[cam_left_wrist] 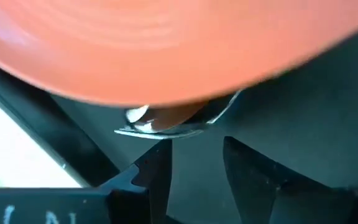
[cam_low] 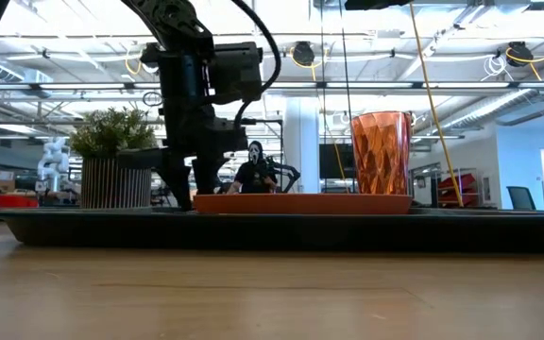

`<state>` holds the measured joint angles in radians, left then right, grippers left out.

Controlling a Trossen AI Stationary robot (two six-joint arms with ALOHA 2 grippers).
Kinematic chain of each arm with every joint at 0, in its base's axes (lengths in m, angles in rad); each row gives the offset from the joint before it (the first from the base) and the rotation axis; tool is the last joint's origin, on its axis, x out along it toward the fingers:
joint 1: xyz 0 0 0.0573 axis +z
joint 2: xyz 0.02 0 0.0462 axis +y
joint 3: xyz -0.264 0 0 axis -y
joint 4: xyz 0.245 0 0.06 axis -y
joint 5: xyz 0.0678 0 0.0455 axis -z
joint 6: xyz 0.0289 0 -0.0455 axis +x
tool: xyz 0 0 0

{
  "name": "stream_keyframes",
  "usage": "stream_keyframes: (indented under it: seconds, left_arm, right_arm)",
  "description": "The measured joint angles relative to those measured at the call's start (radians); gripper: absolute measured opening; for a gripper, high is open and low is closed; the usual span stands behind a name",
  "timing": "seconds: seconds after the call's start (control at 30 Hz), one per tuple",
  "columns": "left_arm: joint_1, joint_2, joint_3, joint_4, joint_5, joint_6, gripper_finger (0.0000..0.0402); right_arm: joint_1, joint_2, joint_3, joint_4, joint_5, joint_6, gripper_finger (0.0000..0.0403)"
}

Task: Pick and place plate/cup/fork/spoon on tray
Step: Adjust the pink fork on the black tray

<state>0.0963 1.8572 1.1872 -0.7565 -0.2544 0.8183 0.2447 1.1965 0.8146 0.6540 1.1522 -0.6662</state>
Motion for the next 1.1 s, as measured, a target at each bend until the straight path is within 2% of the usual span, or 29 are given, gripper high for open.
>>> stream_keyframes:
  seconds: [0.13,0.37,0.6,0.7,0.97,1.1]
  left_arm:
    - [0.001,0.000,0.000,-0.017,-0.077,0.012,0.0147]
    - [-0.002,0.000,0.000,-0.001,-0.088,-0.004,0.0147]
    - [-0.028,-0.028,-0.001,-0.027,-0.147,0.010,0.0147]
    - [-0.052,-0.052,-0.001,-0.029,-0.125,0.010,0.0147]
    - [-0.108,-0.060,-0.003,-0.077,0.030,0.019,0.0147]
    - [-0.117,-0.057,-0.038,-0.055,0.036,0.089,0.0147]
  right_arm:
    - [0.000,0.000,0.000,0.000,0.000,0.000,0.0036]
    - [0.000,0.000,0.000,0.000,0.000,0.000,0.0036]
    - [0.000,0.000,0.000,-0.001,0.000,0.000,0.0036]
    - [0.000,0.000,0.000,-0.001,0.000,0.000,0.0036]
    - [0.000,0.000,-0.008,0.001,0.000,0.000,0.0036]
    - [0.000,0.000,-0.008,0.008,0.000,0.000,0.0036]
